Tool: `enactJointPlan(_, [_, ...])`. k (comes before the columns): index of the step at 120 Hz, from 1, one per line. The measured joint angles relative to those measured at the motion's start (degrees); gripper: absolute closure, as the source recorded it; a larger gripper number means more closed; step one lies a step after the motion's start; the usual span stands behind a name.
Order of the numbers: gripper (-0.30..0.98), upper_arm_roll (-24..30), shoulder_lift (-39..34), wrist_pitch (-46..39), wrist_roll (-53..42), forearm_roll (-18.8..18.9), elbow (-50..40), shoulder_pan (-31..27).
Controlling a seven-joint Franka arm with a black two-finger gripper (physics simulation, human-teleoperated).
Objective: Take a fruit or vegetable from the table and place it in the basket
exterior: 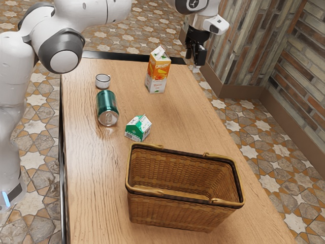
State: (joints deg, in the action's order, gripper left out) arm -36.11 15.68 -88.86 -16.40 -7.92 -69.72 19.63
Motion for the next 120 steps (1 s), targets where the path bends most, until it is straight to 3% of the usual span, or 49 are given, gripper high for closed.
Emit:
enactJointPlan(36, [0.0,0.37,-0.07,-0.04,-0.61,-0.74,0.15,-0.35])
enactJointPlan(55, [0.0,9.97,-0.18,-0.11,-0.2,-1.3,0.5,0.06])
enactJointPlan(81, [0.0,18.95,0.02,-0.52,1.62,-0.9,0.49,0.41])
enactJointPlan(120, [0.0,20.6,0.39,-1.91,7.75,0.49,-0.3,4.04])
